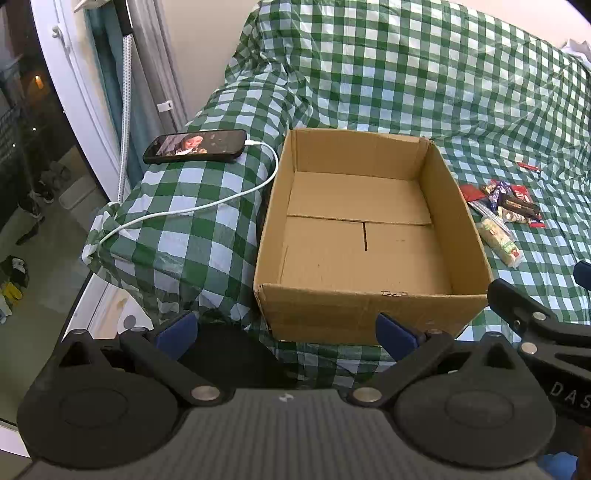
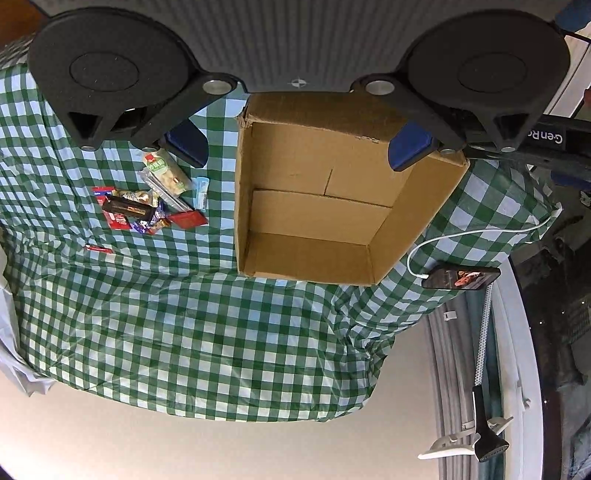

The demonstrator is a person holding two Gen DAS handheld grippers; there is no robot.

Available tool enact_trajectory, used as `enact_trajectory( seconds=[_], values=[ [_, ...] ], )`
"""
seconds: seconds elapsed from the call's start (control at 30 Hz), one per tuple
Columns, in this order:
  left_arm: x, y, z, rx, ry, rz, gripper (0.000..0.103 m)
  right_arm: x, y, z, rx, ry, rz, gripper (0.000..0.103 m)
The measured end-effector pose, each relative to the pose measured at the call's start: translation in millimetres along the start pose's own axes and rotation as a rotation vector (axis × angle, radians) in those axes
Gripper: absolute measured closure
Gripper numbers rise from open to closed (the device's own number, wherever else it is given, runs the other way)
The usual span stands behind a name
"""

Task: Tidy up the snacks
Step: 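Move both tools from the box toward the pile of snacks, then grasp the peanut bar with the left tool while the right tool grasps the dark chocolate bar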

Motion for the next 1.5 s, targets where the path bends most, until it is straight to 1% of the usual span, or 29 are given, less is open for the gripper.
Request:
enact_trajectory(
  seconds=[0.17, 0.47, 0.67, 0.87, 0.97, 1.03, 1.23, 1.33, 1.5],
  values=[
    [-3.4, -0.3, -0.3, -0.006, 0.015, -0.003, 0.0, -2.8, 1.0, 3.1, -0.004, 0.007, -0.005, 0.0],
    [-11.5, -10.8, -0.6, -0.044, 0.051, -0.008, 0.0, -10.2, -10.9, 3.9, -0.038, 0.021, -0.018, 0.0],
    [-20.0, -25.6, -4.0, -0.075, 0.081, -0.011, 0.0, -18.3, -30.0, 6.3, -0.098, 0.038, -0.008, 0.0],
    [-31.6, -51.2, -12.3, -0.13, 0.108, -0.014, 0.0, -26.1, -60.6, 8.7, -0.177, 0.036, 0.012, 0.0],
    [-38.6, -67.0, -19.8, -0.156, 0.12, -0.014, 0.0, -32.5, -84.0, 9.4, -0.217, 0.026, 0.037, 0.0],
    [-43.4, -80.0, -26.7, -0.175, 0.124, -0.015, 0.0, -38.2, -104.6, 9.7, -0.245, 0.02, 0.073, 0.0],
    [-57.8, -127.9, -58.9, -0.247, 0.105, -0.004, 0.0, -56.1, -180.0, 20.8, -0.344, 0.002, 0.224, 0.0],
    [-66.4, -161.1, -78.2, -0.272, 0.105, 0.03, 0.0, -67.5, -221.2, 27.6, -0.393, 0.011, 0.285, 0.0],
    [-93.3, -230.1, -106.8, -0.29, 0.139, 0.106, 0.0, -87.7, -277.9, 32.4, -0.439, 0.021, 0.328, 0.0]
  ],
)
Point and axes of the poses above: each gripper's, at about its wrist camera, not at the fingertips, and x roughly against the way its jaws point, y to its left, z to its underside, the point moved 4 cm from there along -x, roughly the way its jaws point
